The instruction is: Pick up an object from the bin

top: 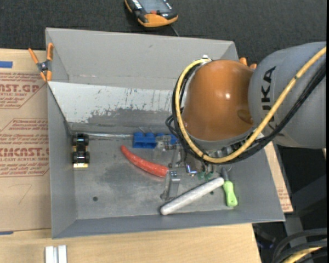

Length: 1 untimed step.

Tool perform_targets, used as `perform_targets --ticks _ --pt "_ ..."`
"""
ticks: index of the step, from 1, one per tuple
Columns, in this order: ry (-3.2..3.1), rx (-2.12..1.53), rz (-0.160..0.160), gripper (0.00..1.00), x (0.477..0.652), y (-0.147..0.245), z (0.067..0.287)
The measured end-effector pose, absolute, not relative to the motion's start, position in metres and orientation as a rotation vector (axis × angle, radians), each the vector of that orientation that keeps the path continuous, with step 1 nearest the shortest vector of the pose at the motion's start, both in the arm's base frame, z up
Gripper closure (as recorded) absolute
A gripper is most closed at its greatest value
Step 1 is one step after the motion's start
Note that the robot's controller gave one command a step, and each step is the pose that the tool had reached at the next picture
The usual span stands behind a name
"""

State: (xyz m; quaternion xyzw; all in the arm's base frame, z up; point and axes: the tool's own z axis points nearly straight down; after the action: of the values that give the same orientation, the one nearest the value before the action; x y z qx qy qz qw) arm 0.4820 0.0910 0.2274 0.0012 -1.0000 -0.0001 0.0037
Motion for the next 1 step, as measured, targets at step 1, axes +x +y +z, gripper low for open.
perform_targets --ticks 1 --pt "-3.142 0.000 -0.002 0.00 0.4837 0.0903 0.2314"
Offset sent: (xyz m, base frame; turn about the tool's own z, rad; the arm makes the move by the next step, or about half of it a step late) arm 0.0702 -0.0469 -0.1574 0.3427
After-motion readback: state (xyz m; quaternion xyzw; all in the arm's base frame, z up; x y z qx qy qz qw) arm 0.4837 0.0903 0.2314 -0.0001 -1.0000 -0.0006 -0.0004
